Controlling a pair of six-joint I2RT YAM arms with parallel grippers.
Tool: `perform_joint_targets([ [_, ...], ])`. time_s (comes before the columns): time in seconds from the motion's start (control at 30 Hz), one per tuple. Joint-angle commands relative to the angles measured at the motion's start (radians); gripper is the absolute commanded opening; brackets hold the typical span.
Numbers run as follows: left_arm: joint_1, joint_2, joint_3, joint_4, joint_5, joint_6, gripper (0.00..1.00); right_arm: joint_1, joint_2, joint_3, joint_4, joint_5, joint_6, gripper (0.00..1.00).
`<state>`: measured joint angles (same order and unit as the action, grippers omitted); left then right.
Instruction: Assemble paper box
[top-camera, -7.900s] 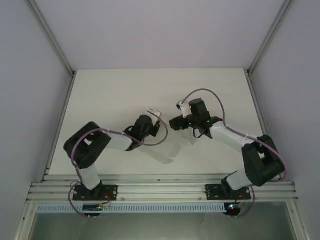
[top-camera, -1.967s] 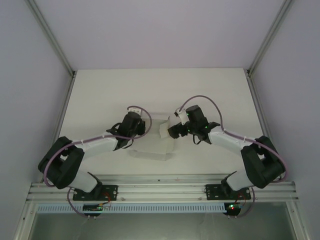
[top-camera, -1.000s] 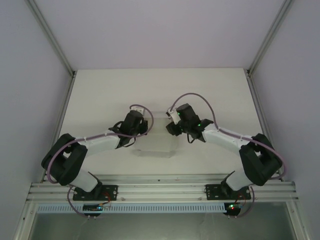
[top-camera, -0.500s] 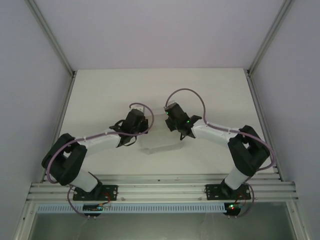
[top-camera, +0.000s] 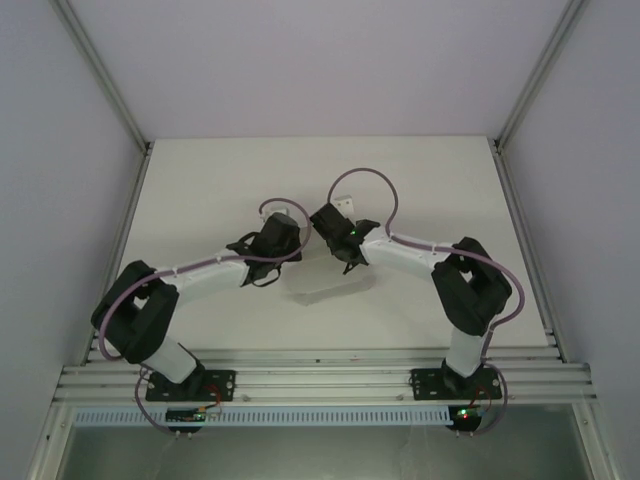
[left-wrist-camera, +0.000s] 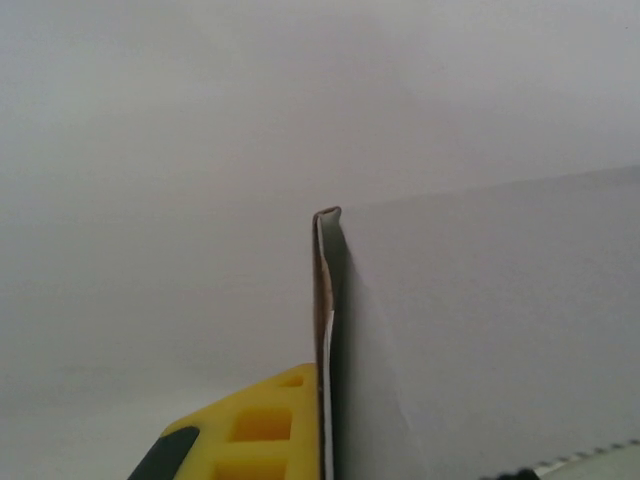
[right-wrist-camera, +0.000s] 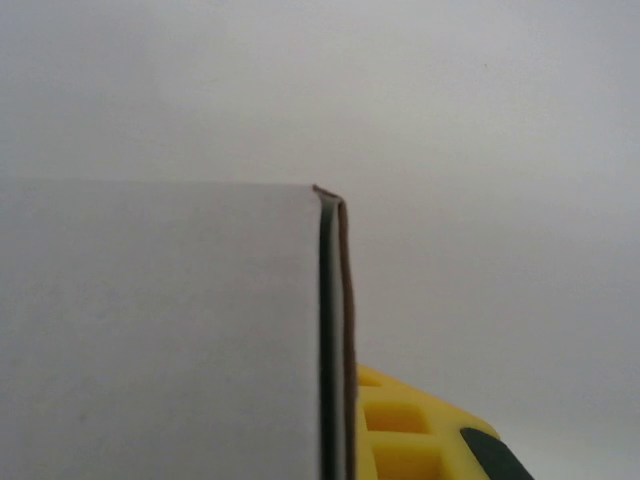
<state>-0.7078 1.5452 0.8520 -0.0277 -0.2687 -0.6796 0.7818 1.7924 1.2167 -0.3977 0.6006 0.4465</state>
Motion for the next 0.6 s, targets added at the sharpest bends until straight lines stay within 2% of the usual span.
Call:
perform_joint_targets([
  [0.0, 0.069, -0.016, 0.008, -0.213, -0.212, -0.094, 0.00, -0.108, 0.050, -0.036, -0.354, 0.407, 0.107, 0.00],
  [0.2, 0.070, 0.020, 0.030, -0.246, -0.214, -0.095, 0.00, -0.114, 0.064, -0.007, -0.388, 0.415, 0.136, 0.00],
  [0.4, 0.070, 0.051, 0.059, -0.311, -0.293, -0.113, 0.00, -0.125, 0.058, -0.012, -0.392, 0.405, 0.145, 0.00],
  [0.57, 0.071, 0.057, 0.067, -0.323, -0.298, -0.107, 0.00, -0.132, 0.051, -0.014, -0.378, 0.387, 0.127, 0.00],
])
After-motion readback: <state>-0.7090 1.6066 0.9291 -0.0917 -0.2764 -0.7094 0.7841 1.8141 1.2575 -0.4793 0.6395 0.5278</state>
